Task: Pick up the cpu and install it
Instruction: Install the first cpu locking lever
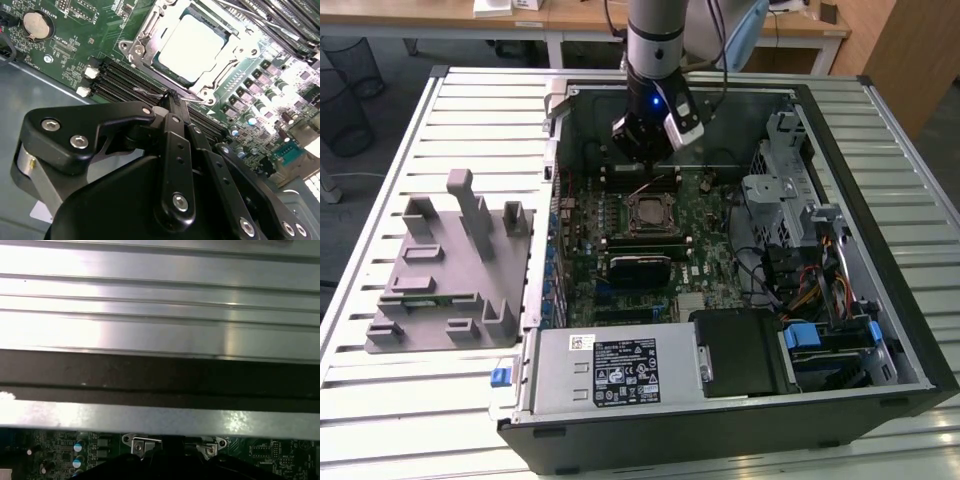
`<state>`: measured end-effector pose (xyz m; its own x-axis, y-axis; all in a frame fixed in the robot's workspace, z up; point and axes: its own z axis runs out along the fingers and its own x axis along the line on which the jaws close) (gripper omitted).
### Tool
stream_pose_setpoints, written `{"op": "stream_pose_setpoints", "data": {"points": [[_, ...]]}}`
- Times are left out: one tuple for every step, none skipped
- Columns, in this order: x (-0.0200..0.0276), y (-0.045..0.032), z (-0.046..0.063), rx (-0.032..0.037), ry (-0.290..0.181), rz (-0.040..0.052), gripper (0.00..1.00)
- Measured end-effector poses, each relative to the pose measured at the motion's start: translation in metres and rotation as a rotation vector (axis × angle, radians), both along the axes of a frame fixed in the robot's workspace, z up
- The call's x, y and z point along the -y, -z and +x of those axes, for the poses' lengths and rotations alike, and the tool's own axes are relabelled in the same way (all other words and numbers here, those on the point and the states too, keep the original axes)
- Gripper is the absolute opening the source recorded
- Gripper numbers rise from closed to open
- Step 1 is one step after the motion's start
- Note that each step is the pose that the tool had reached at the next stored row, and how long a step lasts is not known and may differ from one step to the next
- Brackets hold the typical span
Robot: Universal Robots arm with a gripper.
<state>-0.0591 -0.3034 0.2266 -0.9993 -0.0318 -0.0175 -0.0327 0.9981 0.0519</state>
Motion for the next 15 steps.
{"op": "stream_pose_setpoints", "data": {"points": [[-0.0001, 0.0004, 0.001, -0.0001, 0.0, -0.0001, 0.11], [-0.0002, 0.0008, 0.001, -0.0002, 0.0, -0.0002, 0.11], [-0.0002, 0.0012, 0.002, -0.0003, 0.0, -0.0002, 0.11], [-0.0003, 0.0015, 0.003, -0.0003, 0.0, -0.0002, 0.11], [-0.0002, 0.0017, 0.004, -0.0002, 0.0, -0.0002, 0.11], [-0.0002, 0.0019, 0.005, -0.0001, 0.0, -0.0001, 0.11], [-0.0002, 0.0021, 0.006, -0.0001, 0.0, -0.0001, 0.11], [-0.0002, 0.0022, 0.007, -0.0001, 0.0, -0.0001, 0.11], [-0.0002, 0.0023, 0.008, -0.0003, 0.0, -0.0003, 0.11], [-0.0002, 0.0025, 0.008, -0.0003, 0.0, -0.0003, 0.11], [-0.0003, 0.0028, 0.009, -0.0002, 0.0, -0.0003, 0.11], [-0.0003, 0.0033, 0.01, -0.0001, 0.0, -0.0001, 0.11], [-0.0003, 0.0038, 0.01, -0.0002, 0.0, -0.0002, 0.11], [-0.0004, 0.0046, 0.011, -0.0002, 0.0, -0.0002, 0.11], [-0.0005, 0.0054, 0.011, -0.0002, 0.0, -0.0001, 0.11]]}}
